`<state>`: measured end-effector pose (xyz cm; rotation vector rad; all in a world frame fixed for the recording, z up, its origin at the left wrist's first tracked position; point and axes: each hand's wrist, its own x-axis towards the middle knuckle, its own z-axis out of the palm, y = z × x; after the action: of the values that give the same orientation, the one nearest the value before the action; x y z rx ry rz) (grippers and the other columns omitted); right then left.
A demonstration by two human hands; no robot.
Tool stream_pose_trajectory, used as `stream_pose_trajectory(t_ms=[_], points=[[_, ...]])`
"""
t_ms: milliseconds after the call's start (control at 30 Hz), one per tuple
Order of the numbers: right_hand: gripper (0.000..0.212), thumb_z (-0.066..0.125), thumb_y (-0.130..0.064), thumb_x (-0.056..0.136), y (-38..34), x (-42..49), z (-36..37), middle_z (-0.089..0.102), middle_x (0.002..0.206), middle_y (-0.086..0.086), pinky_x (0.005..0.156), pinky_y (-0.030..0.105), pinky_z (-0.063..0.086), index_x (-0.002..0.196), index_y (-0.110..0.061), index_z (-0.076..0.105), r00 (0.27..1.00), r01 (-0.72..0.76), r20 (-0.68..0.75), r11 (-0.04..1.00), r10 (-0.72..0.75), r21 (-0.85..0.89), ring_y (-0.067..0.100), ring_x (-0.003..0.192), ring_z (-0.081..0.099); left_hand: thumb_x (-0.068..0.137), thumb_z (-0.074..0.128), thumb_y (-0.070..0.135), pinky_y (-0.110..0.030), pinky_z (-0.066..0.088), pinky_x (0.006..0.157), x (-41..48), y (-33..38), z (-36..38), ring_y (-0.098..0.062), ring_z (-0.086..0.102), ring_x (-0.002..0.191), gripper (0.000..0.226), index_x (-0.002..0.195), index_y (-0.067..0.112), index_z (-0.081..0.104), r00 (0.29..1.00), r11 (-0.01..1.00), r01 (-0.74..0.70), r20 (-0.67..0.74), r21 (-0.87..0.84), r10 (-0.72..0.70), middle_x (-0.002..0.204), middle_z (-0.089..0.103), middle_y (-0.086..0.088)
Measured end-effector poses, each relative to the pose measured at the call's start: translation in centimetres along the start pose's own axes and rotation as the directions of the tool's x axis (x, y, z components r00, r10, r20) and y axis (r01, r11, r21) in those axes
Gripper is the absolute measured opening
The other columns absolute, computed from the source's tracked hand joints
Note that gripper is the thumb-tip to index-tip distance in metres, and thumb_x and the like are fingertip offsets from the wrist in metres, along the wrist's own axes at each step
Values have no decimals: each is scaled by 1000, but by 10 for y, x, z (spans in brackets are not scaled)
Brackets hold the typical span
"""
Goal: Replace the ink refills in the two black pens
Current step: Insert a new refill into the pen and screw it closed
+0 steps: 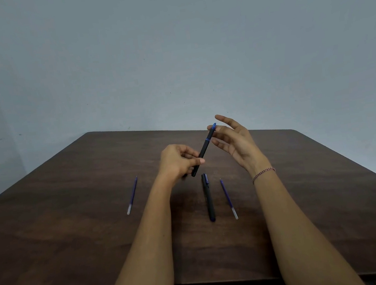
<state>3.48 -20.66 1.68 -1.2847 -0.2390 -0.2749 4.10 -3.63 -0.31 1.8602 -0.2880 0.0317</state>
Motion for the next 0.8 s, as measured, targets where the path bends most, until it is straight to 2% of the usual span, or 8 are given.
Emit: stream_pose_trajectory(t_ms=[167,433,667,800], points=[[30,66,-6,86,1,-1,1,70,88,-1,72,25,56,113,-18,62,1000,7,-2,999,-7,-35,13,86,69,69,80,12,-29,57,67,0,0,0,-17,64,73,16,76,15,66,1000,1000,-5,-2,5,5,71,65,-1],[30,59,-5,90,0,0,-1,74,100,12,74,24,56,118,-17,59,999,8,31,999,-9,32,23,95,71,70,79,12,-31,58,70,-1,-1,-1,-17,66,76,16,78,14,66,1000,1000,-5,1,8,5,71,65,1],[31,66,-6,85,1,-1,-1,75,92,5,71,23,56,113,-18,63,999,18,29,1000,-17,-22,17,91,71,70,79,11,-32,57,70,0,0,0,-18,65,76,15,77,15,66,1000,1000,-4,8,2,4,70,65,1],[25,60,-6,90,2,0,-1,75,95,6,74,25,56,114,-14,64,999,6,46,1000,-7,21,19,93,71,70,79,12,-33,58,71,0,-1,-1,-22,67,80,16,76,16,65,1000,1000,-3,7,11,2,73,67,-1]])
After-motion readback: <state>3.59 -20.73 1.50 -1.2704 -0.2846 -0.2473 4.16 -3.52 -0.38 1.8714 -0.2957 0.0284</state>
